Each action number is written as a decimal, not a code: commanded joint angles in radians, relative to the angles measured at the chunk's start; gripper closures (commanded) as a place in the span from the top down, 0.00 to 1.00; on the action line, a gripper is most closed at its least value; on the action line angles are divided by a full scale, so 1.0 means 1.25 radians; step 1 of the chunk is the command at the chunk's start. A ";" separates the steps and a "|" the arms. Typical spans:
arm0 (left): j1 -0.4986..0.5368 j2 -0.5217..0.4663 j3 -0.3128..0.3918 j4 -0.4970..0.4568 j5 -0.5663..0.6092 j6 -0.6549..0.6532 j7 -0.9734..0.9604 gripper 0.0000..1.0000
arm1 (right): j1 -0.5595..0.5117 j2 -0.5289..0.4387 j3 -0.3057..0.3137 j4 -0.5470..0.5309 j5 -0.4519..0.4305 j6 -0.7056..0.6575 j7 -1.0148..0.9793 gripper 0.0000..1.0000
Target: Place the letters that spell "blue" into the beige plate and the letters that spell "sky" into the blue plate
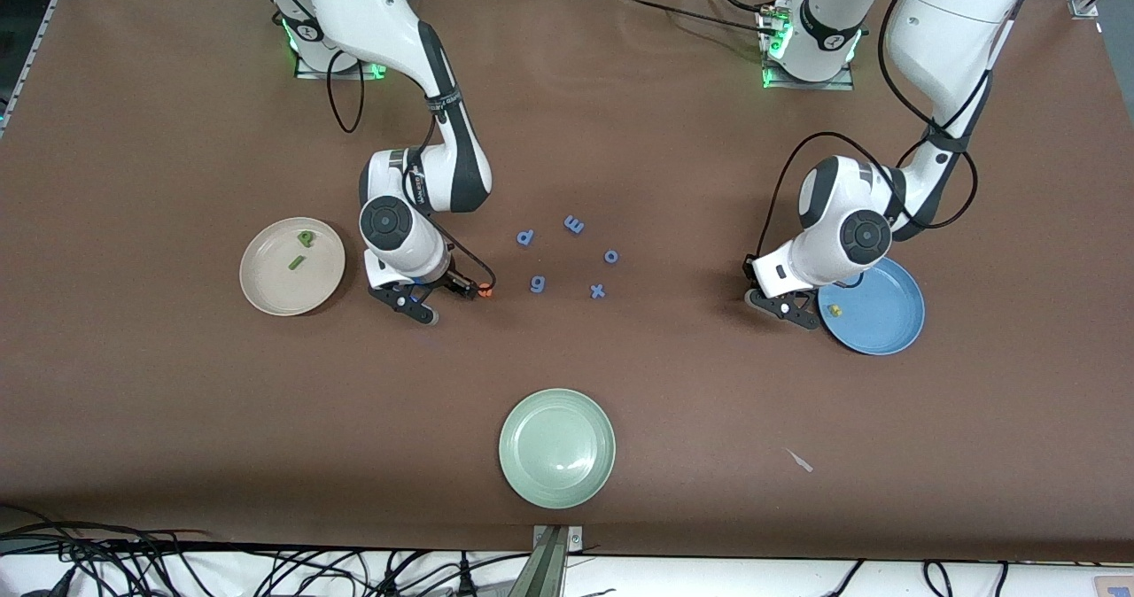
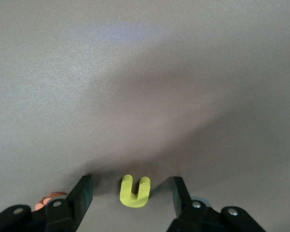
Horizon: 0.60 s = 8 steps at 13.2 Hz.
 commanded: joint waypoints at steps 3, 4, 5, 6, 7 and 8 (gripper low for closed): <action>0.093 -0.058 0.002 0.037 0.079 -0.079 0.037 0.00 | 0.012 -0.033 -0.007 -0.031 0.016 -0.004 -0.020 0.40; 0.108 -0.058 0.003 0.037 0.078 -0.079 0.095 0.00 | 0.012 -0.033 -0.007 -0.031 0.016 -0.004 -0.020 0.33; 0.119 -0.057 0.008 0.038 0.075 -0.078 0.159 0.00 | 0.012 -0.033 -0.007 -0.031 0.016 -0.004 -0.020 0.28; 0.127 -0.052 0.020 0.038 0.074 -0.074 0.200 0.00 | 0.012 -0.033 -0.007 -0.031 0.016 -0.004 -0.023 0.24; 0.130 -0.048 0.036 0.037 0.073 -0.069 0.227 0.00 | 0.012 -0.033 -0.007 -0.031 0.016 -0.004 -0.035 0.19; 0.131 -0.044 0.040 0.037 0.071 -0.068 0.247 0.00 | 0.012 -0.033 -0.007 -0.031 0.016 -0.005 -0.046 0.13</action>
